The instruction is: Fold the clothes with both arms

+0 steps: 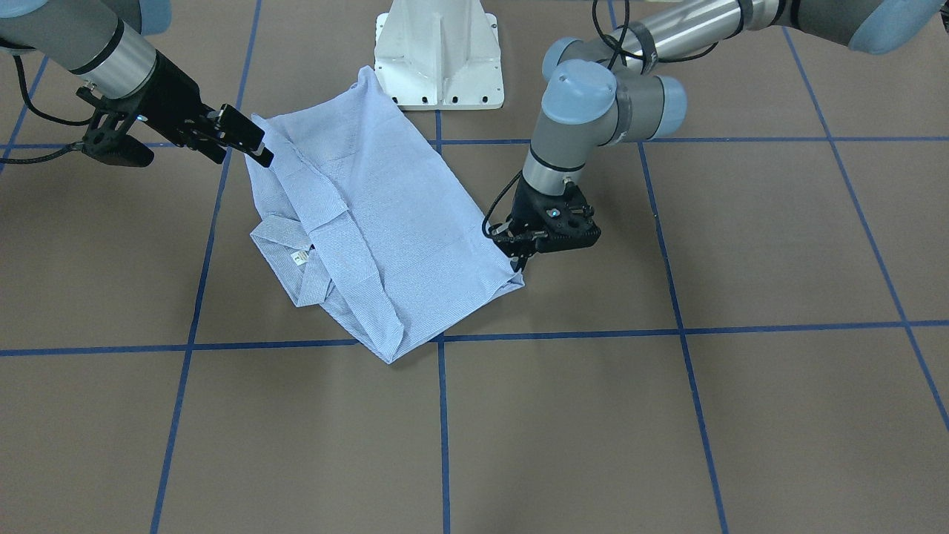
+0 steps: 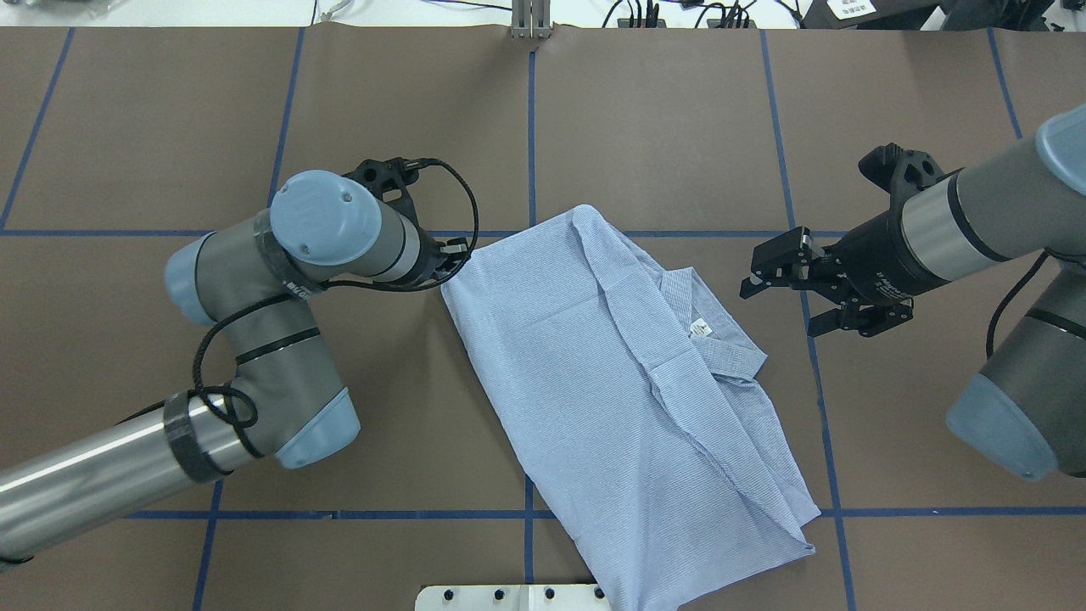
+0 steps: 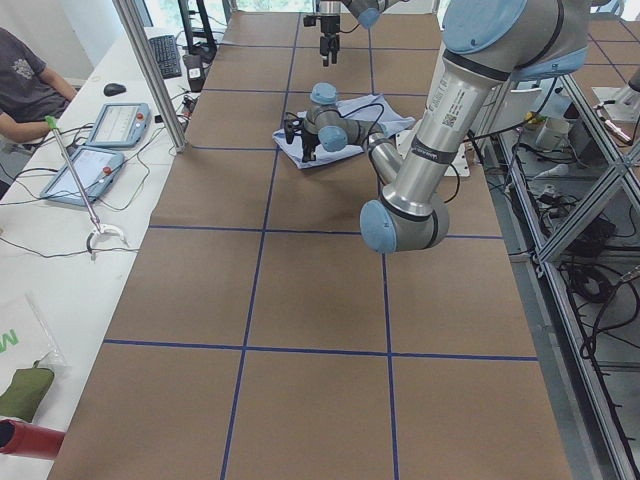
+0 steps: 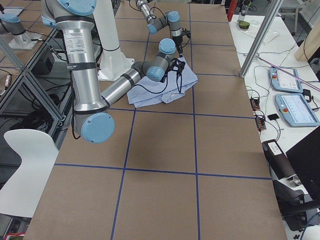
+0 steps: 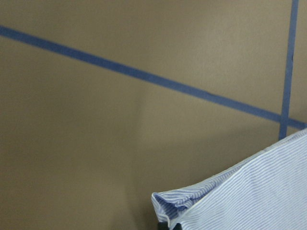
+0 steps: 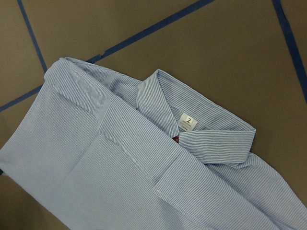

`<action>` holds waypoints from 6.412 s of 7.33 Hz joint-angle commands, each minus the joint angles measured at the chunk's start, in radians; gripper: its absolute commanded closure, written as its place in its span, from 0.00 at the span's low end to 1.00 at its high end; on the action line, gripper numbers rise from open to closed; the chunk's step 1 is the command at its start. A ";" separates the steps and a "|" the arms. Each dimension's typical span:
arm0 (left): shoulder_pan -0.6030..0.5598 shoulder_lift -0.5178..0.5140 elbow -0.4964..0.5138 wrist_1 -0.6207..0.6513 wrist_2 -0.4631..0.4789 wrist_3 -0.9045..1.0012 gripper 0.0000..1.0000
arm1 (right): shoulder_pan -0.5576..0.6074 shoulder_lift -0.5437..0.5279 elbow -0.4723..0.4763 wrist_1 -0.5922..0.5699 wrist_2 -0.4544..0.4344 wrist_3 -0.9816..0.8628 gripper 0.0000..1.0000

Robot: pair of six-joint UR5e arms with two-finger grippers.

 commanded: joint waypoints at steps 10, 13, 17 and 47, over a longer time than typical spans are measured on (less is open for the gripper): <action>-0.146 -0.264 0.543 -0.478 0.191 0.110 0.02 | 0.017 0.005 -0.002 0.001 -0.044 -0.043 0.00; -0.162 -0.260 0.500 -0.466 0.165 0.124 0.00 | 0.004 0.026 -0.029 -0.007 -0.091 -0.206 0.00; -0.181 0.067 0.026 -0.249 0.025 0.263 0.00 | -0.134 0.286 -0.176 -0.189 -0.319 -0.215 0.00; -0.175 0.233 -0.240 -0.182 -0.096 0.239 0.00 | -0.210 0.485 -0.465 -0.657 -0.579 -0.732 0.00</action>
